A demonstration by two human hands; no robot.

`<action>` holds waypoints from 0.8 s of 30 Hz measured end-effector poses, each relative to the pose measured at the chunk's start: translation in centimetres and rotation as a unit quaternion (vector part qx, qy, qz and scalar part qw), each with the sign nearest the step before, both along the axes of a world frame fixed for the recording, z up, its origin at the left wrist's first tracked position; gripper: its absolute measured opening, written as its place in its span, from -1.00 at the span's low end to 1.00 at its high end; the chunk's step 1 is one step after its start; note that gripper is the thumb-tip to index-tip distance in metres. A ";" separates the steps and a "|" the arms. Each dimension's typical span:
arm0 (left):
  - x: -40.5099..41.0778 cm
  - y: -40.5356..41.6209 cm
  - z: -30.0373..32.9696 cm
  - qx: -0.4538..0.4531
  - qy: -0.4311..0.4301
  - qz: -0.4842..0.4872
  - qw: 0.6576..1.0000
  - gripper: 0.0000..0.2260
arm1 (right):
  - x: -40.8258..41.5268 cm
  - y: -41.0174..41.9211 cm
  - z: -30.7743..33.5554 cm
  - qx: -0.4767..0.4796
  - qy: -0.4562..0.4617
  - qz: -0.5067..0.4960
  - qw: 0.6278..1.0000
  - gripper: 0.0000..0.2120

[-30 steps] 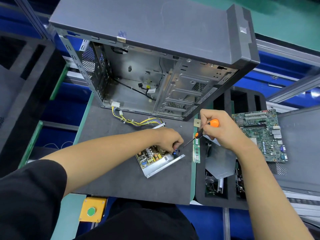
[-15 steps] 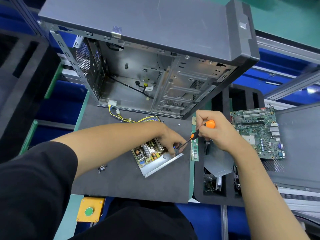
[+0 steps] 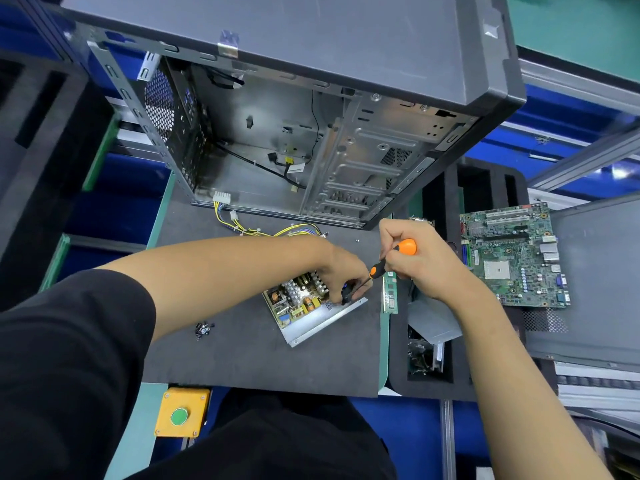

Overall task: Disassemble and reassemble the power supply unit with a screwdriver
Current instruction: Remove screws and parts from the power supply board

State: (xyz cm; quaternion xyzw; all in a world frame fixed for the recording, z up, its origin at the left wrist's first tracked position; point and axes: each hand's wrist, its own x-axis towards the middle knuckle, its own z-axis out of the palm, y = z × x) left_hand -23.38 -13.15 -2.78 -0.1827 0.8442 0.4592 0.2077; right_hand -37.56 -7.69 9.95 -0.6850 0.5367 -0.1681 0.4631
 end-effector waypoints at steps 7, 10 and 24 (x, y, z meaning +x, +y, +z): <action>-0.1 0.1 0.5 -0.056 -0.013 -0.007 0.998 -0.71 | 0.3 0.4 -1.2 0.007 0.025 -0.007 1.000 -0.89; -0.3 0.2 0.5 -0.064 -0.021 -0.003 0.998 -0.72 | 0.0 0.6 -1.9 0.005 0.047 -0.013 0.999 -0.93; -0.9 -0.3 -0.6 -0.069 -0.019 -0.085 0.994 -0.63 | -0.1 1.0 -3.3 0.033 0.021 -0.027 0.999 -0.92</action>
